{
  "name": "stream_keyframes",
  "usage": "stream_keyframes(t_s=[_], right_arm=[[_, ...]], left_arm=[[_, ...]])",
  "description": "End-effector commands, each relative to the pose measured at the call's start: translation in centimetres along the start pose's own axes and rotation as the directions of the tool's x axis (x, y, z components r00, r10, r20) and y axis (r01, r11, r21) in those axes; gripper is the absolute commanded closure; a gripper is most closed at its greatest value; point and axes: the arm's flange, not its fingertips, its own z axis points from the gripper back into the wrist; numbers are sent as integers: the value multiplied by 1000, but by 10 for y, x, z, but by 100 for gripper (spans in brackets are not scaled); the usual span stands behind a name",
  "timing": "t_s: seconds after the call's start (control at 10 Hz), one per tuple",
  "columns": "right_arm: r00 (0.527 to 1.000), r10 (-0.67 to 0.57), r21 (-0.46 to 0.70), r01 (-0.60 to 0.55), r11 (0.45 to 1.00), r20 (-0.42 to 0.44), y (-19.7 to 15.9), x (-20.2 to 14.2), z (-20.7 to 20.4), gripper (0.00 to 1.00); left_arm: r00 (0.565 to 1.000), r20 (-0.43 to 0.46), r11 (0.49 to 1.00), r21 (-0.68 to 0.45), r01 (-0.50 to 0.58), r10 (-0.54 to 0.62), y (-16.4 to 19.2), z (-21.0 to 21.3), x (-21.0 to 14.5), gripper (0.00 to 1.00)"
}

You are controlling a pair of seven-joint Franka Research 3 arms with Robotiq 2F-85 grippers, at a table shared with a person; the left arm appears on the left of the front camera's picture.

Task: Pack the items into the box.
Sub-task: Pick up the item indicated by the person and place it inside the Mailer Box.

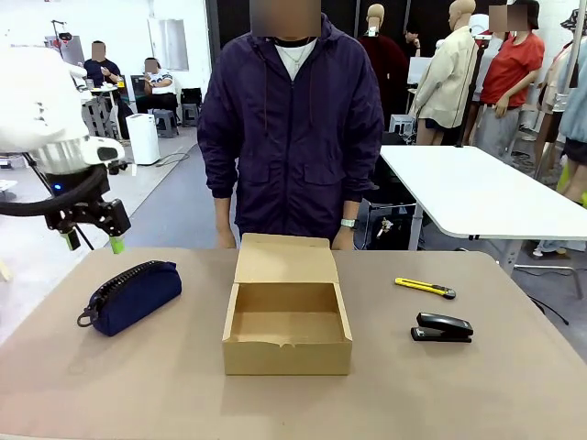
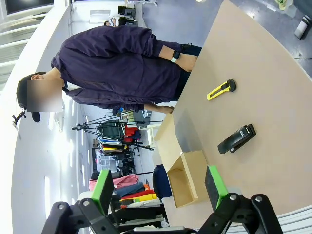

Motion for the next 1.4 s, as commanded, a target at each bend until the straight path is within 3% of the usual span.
stream_keyframes(t_s=[0.0,0.2,0.4,0.5,0.6,0.7,0.9,1.0,1.1,1.2,1.3], right_arm=[[1000,12,29,-12,1000,6,2,2,-1,0],[1000,12,29,-12,1000,6,2,2,-1,0],[1000,12,29,-12,1000,6,2,2,-1,0],[1000,12,29,-12,1000,6,2,2,-1,0],[1000,12,29,-12,1000,6,2,2,-1,0],[1000,12,29,-12,1000,6,2,2,-1,0],[1000,12,29,-12,1000,6,2,2,-1,0],[1000,12,29,-12,1000,6,2,2,-1,0],[1000,12,29,-12,1000,6,2,2,-1,0],[1000,12,29,-12,1000,6,2,2,-1,0],[1000,12,29,-12,1000,6,2,2,-1,0]], left_arm=[[990,-39,990,46,-130,132,1,-23,38,0],[990,6,987,69,-142,142,7,-47,55,0],[994,-12,992,60,-109,110,10,-57,64,0],[1000,19,1000,31,1,-1,10,-60,68,0],[936,113,943,25,333,-334,11,-63,73,0],[837,176,854,57,517,-518,11,-66,73,0],[649,293,697,100,710,-702,6,-66,69,0],[611,271,650,84,755,-744,5,-66,68,0],[615,260,651,74,756,-744,5,-63,66,0],[738,212,767,152,623,-641,-7,-60,84,0],[738,212,767,152,623,-641,-7,-60,84,0]])
